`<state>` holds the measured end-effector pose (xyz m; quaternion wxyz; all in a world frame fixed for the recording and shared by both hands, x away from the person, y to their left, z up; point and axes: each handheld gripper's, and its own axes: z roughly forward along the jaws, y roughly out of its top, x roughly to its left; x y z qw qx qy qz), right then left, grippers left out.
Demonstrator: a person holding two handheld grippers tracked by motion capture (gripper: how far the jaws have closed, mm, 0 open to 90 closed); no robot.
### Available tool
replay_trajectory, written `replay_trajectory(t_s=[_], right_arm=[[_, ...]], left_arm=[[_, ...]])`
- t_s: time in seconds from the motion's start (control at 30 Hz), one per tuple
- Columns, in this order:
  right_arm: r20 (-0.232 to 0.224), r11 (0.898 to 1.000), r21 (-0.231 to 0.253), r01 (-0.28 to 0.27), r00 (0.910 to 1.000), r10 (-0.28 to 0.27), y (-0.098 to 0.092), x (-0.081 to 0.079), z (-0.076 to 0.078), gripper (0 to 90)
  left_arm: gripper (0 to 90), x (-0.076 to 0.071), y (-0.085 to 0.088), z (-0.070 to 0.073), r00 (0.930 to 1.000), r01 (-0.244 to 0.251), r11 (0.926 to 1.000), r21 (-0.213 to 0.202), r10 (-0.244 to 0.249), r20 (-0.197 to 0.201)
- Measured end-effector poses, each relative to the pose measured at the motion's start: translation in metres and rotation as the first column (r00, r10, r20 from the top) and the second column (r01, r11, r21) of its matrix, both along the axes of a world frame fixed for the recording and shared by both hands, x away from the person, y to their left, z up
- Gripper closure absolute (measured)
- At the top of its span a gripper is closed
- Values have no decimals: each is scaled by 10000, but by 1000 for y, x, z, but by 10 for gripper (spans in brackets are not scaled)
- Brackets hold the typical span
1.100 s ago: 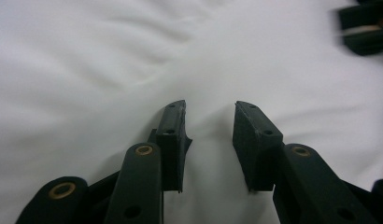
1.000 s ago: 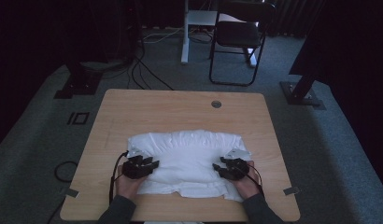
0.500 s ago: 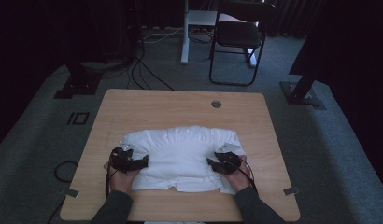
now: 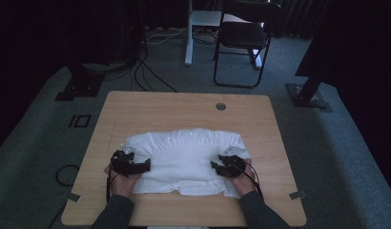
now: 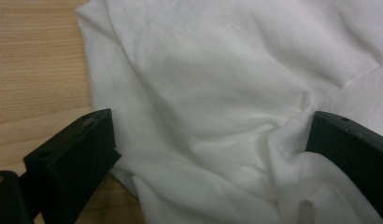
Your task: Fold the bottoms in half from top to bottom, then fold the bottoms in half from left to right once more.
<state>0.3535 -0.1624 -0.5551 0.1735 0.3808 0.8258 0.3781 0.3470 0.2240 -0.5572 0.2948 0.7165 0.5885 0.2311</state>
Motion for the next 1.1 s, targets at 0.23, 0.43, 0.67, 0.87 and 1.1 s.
replay_trajectory(t_s=[0.23,0.43,0.67,0.87,1.1], right_arm=[[-42,9998,188,-35,10000,35,-2,0,-1,514],[23,9997,210,-103,9999,103,-1,-1,-1,512],[44,9997,236,-93,9999,92,-1,-1,-2,509],[21,9993,318,-187,9998,186,0,-2,-2,506],[157,9999,132,-72,9999,69,1,-6,17,506]], left_arm=[[0,-4,2,2,9961,-876,9953,416,879,-43],[1,-5,3,0,9931,-1158,9932,108,1160,-179],[362,-14,-8,8,9985,-545,9985,-107,545,-48],[809,-17,-8,8,9997,211,9956,-910,-196,173],[834,-23,9,29,9874,1174,9614,-2489,-862,1328]])
